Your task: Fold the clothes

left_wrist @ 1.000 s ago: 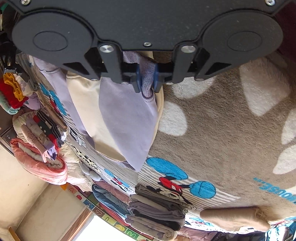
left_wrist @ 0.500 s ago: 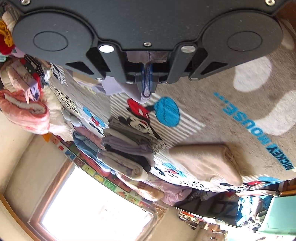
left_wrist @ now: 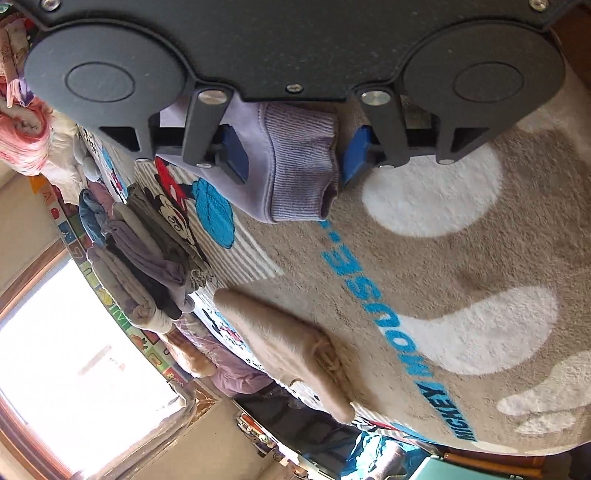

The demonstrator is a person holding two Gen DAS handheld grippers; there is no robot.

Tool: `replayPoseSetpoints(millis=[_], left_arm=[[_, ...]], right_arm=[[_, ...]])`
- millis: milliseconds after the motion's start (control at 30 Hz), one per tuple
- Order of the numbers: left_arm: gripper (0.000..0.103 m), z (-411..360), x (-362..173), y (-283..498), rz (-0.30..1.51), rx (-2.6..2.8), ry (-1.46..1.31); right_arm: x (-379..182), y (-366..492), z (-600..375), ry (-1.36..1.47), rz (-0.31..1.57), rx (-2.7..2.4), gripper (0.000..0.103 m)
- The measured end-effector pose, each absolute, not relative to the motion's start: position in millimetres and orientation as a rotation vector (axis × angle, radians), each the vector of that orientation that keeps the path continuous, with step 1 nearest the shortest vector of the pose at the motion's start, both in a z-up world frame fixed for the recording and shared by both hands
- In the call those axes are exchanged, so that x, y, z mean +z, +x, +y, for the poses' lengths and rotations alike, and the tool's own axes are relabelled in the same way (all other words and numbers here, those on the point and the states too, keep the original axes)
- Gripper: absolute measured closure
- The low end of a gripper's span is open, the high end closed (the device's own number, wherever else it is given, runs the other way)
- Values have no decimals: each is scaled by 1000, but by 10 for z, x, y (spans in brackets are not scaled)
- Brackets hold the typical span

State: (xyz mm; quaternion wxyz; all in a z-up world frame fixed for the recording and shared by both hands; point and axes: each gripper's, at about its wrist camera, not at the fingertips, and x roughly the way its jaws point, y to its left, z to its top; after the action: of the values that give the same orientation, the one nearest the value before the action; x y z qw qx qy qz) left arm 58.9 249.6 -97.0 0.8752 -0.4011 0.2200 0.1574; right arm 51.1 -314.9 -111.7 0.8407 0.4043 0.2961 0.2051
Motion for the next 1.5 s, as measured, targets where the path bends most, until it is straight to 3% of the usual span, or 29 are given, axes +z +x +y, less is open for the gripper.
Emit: replayPoseSetpoints(millis=[133,167,200,233,267,500,633,700,733,833,867,933,1367,1500], left_arm=[[47,2469,-1000,653,475,324,-784],[51,2444,-1002,700,478,331,-748],[58,2414,-991,757,485,343,-706],[81,2396,-971,826,494,349,-664],[88,2393,-969,925,499,331,-635],[92,2750,-520,1096,315,304,-690],[92,2829,-594,1336,361,332,-637],[89,2847,-818,1442,458,371,-622],[82,2862,-939,1481,508,395,-625],[71,2918,-1000,1432,497,410,-649],[51,2904,-959,1407,479,433,-621],[40,2895,-909,1346,447,482,-586],[39,2639,-776,1204,409,459,-559],[39,2466,-753,1234,419,416,-530]], right_arm=[[-1122,546,-3141,859,621,430,43],[-1125,547,-3136,857,619,428,43],[-1124,549,-3126,852,618,428,43],[-1122,551,-3108,845,617,429,43],[-1124,552,-3101,840,617,429,44],[-1165,570,-3121,835,618,420,53],[-1170,582,-3108,823,613,420,54],[-1170,590,-3099,819,609,419,54],[-1171,596,-3097,818,607,418,54],[-1170,614,-3086,815,599,412,54],[-1173,616,-3081,815,597,410,55],[-1173,612,-3082,814,593,409,55],[-946,304,-3081,774,545,388,53],[-811,192,-3031,649,505,351,66]])
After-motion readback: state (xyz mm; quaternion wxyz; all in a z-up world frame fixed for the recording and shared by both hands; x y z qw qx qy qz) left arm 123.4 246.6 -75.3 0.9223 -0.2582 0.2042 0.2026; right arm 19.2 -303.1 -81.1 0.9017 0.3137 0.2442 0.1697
